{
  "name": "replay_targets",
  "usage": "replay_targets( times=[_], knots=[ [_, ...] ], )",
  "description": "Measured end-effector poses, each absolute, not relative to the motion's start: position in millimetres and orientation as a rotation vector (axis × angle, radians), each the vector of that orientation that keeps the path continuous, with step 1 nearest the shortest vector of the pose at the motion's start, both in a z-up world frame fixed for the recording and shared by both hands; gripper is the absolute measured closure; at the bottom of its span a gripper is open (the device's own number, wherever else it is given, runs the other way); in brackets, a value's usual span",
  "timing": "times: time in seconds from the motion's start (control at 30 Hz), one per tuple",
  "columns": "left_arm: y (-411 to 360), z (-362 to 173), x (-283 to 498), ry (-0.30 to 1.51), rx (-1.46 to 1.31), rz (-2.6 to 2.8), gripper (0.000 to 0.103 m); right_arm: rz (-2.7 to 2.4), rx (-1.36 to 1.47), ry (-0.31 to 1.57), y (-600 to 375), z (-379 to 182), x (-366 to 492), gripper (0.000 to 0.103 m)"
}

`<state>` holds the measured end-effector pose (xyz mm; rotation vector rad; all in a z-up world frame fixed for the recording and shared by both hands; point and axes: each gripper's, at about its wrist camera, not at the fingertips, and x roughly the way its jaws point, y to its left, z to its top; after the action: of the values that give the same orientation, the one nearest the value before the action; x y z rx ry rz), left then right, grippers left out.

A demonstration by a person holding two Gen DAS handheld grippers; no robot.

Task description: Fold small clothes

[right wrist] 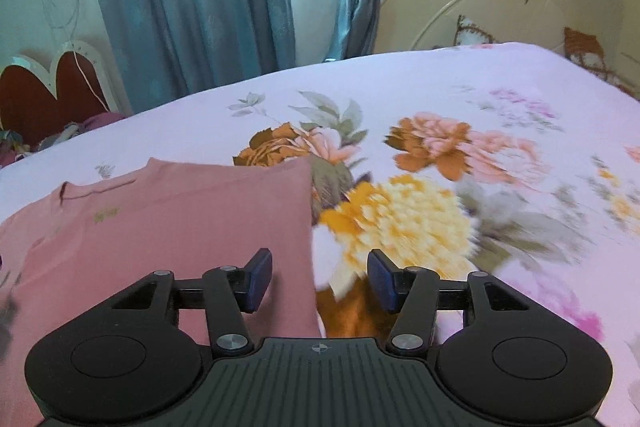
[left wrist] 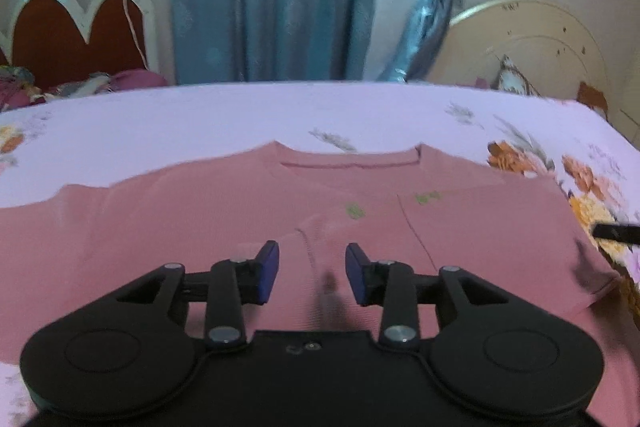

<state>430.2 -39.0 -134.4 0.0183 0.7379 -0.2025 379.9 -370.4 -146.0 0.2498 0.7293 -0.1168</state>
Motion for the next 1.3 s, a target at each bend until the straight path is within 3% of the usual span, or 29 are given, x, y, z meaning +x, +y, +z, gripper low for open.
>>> replay_targets(
  times=[0.1,0.2,0.4,0.47,0.7,0.83,1.03,1.1,1.13,1.17,1.3],
  knots=[
    [-38,-144,438,0.784,0.014,-0.206,0.067,-0.104,0.258,0.747,-373,-154,408,0.05],
    [-35,-155,445,0.823,0.005,-0.183,0.067,-0.091,0.251,0.765,-373,-161,435,0.065],
    [-30,-162,448,0.855,-0.001,-0.17,0.065,-0.094,0.262,0.777,-376,-173,471,0.066],
    [-29,-163,449,0.856,0.002,-0.167,0.064,-0.059,0.275,0.778,-372,-173,475,0.09],
    [-33,-163,450,0.856,0.009,-0.158,0.063,-0.142,0.14,0.735,-367,-173,474,0.097],
    [-36,-164,450,0.85,0.025,-0.151,0.063,-0.152,0.158,0.72,-368,-178,469,0.097],
    [-38,-163,451,0.857,0.037,-0.145,0.06,-0.114,0.202,0.65,-367,-142,444,0.094],
    [-39,-162,451,0.859,0.041,-0.143,0.058,-0.075,0.19,0.652,-356,-136,437,0.078],
    [-39,-162,451,0.862,0.044,-0.142,0.056,-0.055,0.185,0.651,-350,-134,432,0.058],
    [-40,-161,450,0.864,0.047,-0.141,0.055,-0.039,0.175,0.647,-345,-134,428,0.054],
    [-39,-160,448,0.87,0.059,-0.134,0.049,0.041,0.138,0.677,-319,-138,412,0.054]
  ],
)
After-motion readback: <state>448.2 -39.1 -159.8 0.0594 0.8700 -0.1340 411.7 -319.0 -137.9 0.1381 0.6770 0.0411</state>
